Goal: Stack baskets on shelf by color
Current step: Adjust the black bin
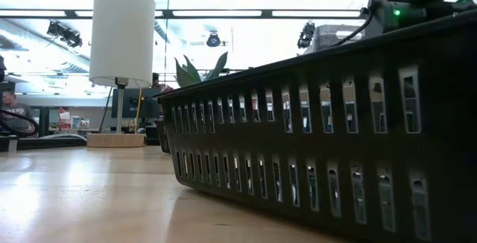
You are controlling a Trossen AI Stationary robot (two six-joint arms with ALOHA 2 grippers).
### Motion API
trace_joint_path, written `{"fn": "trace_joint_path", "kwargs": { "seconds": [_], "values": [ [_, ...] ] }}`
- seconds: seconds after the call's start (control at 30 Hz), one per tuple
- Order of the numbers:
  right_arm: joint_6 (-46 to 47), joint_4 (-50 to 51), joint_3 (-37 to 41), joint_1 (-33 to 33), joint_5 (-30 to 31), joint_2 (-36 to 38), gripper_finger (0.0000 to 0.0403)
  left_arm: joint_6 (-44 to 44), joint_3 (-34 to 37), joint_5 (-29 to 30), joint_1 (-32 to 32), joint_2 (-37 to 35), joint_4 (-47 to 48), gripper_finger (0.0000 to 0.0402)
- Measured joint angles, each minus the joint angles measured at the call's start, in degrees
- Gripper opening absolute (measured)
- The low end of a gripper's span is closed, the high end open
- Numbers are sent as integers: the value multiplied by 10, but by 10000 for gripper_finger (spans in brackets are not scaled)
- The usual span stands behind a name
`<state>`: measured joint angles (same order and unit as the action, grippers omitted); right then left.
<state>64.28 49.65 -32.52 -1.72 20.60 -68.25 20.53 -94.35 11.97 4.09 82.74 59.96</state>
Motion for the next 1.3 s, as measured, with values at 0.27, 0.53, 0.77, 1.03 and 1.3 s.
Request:
{"fn": "trace_joint_path", "kwargs": {
  "seconds": [0.27,0.53,0.77,1.03,1.3],
  "values": [
    [-38,-29,-20,-1,-107,0,194,3,0,0,-2,0,-1,117],
    [-49,-177,-46,-49,-206,0,181,3,0,0,-2,0,-1,117],
    [-82,-244,-118,-92,-218,0,174,-5,0,-24,-10,0,6,117],
    [-100,-47,-228,-94,-71,0,173,-5,0,-32,-13,0,17,117],
    [-96,55,-234,-90,-67,-6,173,-18,0,-87,-45,13,58,117]
  ]
}}
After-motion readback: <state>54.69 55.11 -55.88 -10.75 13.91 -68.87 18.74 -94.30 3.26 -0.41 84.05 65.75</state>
